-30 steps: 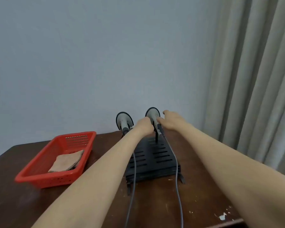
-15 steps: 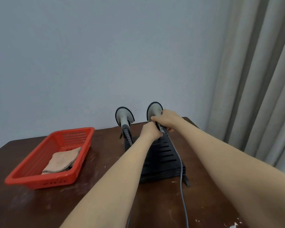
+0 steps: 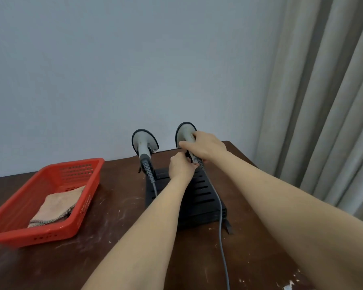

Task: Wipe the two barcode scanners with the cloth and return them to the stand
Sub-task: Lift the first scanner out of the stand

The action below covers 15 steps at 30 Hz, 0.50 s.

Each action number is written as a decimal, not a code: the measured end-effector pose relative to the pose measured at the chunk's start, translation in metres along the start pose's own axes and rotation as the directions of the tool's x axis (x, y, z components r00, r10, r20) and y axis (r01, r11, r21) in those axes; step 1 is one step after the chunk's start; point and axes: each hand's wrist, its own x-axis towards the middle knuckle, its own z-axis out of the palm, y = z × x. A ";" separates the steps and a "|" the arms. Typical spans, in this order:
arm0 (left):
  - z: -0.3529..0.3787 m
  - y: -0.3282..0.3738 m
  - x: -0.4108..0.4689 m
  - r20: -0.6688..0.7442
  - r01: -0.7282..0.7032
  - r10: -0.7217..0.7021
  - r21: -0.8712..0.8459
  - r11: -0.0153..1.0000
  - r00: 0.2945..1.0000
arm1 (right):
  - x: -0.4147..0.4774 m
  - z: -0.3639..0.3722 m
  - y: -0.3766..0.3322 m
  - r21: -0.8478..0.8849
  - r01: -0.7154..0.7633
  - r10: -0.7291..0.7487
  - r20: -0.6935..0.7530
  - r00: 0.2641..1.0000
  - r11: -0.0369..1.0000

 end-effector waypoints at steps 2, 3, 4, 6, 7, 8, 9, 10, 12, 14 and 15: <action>0.001 0.000 0.000 0.006 -0.014 0.014 -0.001 1.000 1.000 | 0.000 0.002 0.001 0.035 0.001 -0.001 -0.018 1.000 0.999; 0.001 0.000 0.000 0.012 -0.016 0.016 -0.002 1.000 1.000 | -0.001 0.003 0.002 0.048 0.003 -0.001 -0.032 0.999 0.999; 0.000 0.001 -0.001 0.017 -0.016 0.016 -0.003 1.000 1.000 | -0.002 0.005 0.002 0.059 0.002 0.001 -0.050 0.999 0.998; 0.000 0.002 -0.001 0.021 -0.017 0.017 0.002 1.000 1.000 | -0.004 0.006 0.001 0.072 -0.007 0.014 -0.094 0.995 0.997; -0.001 0.002 -0.001 0.022 -0.018 0.017 0.007 1.000 1.000 | -0.006 0.005 0.001 0.080 -0.012 0.021 -0.115 0.993 0.997; -0.001 0.003 -0.001 0.023 -0.015 0.015 0.009 1.000 1.000 | -0.007 0.005 0.000 0.091 -0.016 0.028 -0.129 0.991 0.996; -0.001 0.003 -0.001 0.026 -0.012 0.012 0.010 1.000 1.000 | -0.008 0.003 -0.001 0.106 -0.018 0.033 -0.138 0.990 0.994; -0.001 0.004 -0.002 0.029 -0.010 0.010 0.009 1.000 1.000 | -0.009 0.002 -0.001 0.121 -0.021 0.038 -0.143 0.989 0.992; -0.001 0.005 -0.002 0.029 -0.007 0.006 0.008 1.000 1.000 | -0.011 0.000 -0.001 0.143 -0.019 0.040 -0.149 0.988 0.990; 0.000 0.005 -0.003 0.027 0.001 -0.001 0.003 1.000 1.000 | -0.012 0.000 0.000 0.155 -0.014 0.038 -0.156 0.987 0.988; 0.000 0.005 -0.003 0.027 0.004 -0.004 -0.002 1.000 1.000 | -0.013 0.001 0.000 0.162 -0.010 0.037 -0.162 0.986 0.987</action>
